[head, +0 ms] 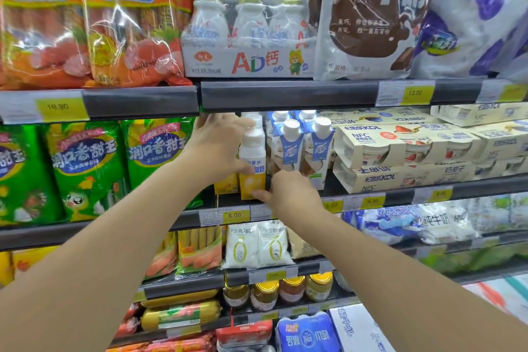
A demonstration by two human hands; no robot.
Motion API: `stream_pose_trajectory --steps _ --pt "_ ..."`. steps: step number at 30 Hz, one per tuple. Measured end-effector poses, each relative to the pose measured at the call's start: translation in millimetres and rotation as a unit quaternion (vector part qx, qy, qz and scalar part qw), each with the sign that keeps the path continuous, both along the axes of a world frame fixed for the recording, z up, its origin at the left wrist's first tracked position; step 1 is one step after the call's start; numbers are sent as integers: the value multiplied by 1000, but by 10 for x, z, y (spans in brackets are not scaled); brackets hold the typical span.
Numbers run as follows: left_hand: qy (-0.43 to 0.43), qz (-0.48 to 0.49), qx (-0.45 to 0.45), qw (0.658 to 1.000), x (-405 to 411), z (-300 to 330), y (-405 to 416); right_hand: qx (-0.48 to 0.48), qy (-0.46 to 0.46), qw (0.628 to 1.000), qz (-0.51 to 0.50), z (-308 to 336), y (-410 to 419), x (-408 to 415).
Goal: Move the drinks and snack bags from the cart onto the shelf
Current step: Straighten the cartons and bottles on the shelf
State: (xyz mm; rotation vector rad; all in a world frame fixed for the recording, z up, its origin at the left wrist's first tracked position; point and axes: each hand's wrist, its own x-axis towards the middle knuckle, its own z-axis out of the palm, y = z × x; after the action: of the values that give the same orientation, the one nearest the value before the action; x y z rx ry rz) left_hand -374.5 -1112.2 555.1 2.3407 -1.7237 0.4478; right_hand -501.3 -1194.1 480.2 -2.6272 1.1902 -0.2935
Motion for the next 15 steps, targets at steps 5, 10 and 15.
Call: stream_pose_trajectory --steps 5,10,15 --pt "14 8 4 1000 -45 -21 -103 1 4 1000 10 -11 -11 -76" --pt "31 17 4 999 -50 -41 -166 4 -3 1000 12 -13 -18 -112" --pt "22 27 23 999 29 30 -101 4 2 1000 13 1 -32 -93"
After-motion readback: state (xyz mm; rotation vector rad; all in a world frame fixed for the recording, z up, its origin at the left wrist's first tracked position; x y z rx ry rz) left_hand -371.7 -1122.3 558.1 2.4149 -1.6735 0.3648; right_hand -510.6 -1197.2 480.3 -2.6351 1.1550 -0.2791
